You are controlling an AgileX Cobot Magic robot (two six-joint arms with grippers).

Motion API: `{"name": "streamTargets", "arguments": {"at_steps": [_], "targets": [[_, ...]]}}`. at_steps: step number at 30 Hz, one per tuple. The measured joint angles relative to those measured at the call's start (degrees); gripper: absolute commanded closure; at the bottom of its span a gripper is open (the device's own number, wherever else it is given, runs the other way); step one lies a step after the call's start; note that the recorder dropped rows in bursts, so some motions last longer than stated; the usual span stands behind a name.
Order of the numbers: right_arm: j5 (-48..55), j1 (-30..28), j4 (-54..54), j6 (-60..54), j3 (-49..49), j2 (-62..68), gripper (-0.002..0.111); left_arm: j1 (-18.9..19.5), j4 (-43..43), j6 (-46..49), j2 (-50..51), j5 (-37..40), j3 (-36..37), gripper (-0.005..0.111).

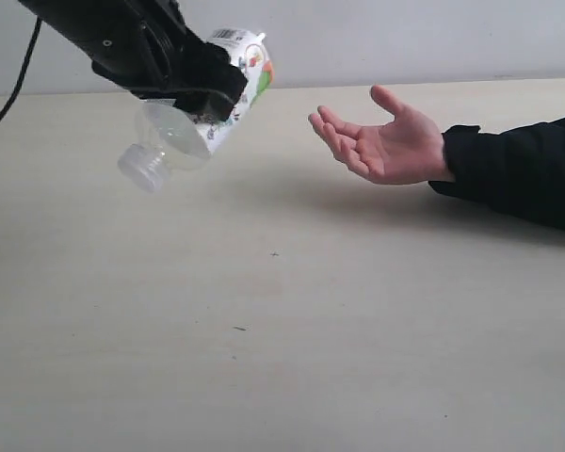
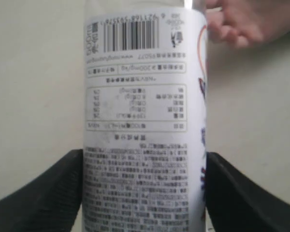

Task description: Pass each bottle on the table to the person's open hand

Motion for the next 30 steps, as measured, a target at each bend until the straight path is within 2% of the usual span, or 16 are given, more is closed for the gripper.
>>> {"name": "streamTargets", "arguments": {"at_steps": [4, 6, 10, 15, 21, 30], "targets": [[0.0, 0.0, 0.0, 0.0, 0.0, 0.0, 0.108, -4.8, -0.6, -0.5, -1.0, -0.4, 0.2, 0.107], [0.0, 0.0, 0.0, 0.0, 0.0, 0.0, 0.108, -6.6, -3.5, -1.7, -1.0, -1.9, 0.3, 0.107], [0.0, 0.0, 0.0, 0.0, 0.0, 0.0, 0.108, -7.5, -13.0, -3.0, -0.8, -12.4, 0.3, 0.107], [0.0, 0.0, 0.0, 0.0, 0.0, 0.0, 0.108, -9.6, -18.6, -3.3, 1.3, -22.0, 0.3, 0.107], [0.0, 0.0, 0.0, 0.0, 0.0, 0.0, 0.108, -10.3, -27.1, -4.4, 8.7, -24.6, -2.3, 0.107], [-0.1, 0.0, 0.0, 0.0, 0.0, 0.0, 0.108, -10.3, -28.7, -8.6, 19.6, -27.5, -9.2, 0.107]]}}
